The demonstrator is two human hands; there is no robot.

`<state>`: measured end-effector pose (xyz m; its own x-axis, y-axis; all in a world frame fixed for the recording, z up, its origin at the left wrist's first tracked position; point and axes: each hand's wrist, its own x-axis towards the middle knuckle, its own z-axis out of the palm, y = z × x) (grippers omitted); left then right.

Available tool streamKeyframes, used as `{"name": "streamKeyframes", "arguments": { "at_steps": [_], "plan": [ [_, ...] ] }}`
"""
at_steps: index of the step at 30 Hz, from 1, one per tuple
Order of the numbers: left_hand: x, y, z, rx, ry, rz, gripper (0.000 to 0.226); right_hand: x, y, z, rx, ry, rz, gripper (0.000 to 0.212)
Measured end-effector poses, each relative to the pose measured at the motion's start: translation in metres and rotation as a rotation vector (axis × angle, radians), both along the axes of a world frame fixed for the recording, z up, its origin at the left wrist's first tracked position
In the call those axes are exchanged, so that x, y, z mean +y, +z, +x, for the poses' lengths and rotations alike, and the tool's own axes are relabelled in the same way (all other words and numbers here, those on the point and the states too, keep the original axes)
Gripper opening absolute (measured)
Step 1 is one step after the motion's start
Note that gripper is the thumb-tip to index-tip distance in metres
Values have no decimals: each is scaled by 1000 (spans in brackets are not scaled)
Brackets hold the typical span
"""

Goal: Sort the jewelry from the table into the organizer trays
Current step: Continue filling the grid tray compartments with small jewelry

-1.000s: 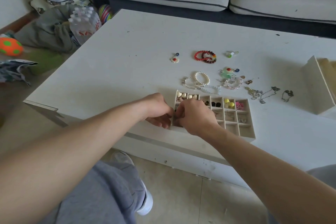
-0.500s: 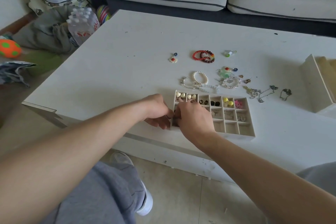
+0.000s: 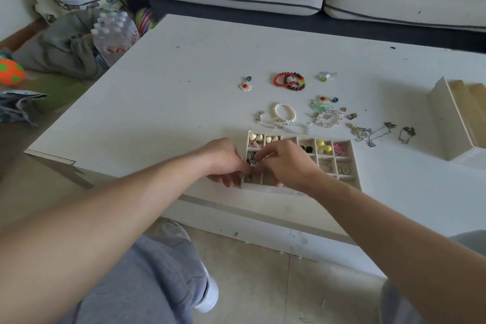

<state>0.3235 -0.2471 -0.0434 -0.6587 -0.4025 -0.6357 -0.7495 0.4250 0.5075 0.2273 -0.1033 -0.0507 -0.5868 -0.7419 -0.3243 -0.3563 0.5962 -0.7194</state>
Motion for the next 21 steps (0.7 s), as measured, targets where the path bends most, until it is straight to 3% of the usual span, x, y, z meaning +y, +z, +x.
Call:
{"name": "streamKeyframes", "arguments": {
  "at_steps": [10,13,21],
  "plan": [
    [6,2,-8,-72,-120,-161,30,-1,6,2,61,143,31,39],
    [3,18,-20,-66,-122,-256,39,5,13,-10,38,48,-66,37],
    [13,39,-71,243,-39,-361,35,45,36,-93,24,-305,-200,26]
  ]
}}
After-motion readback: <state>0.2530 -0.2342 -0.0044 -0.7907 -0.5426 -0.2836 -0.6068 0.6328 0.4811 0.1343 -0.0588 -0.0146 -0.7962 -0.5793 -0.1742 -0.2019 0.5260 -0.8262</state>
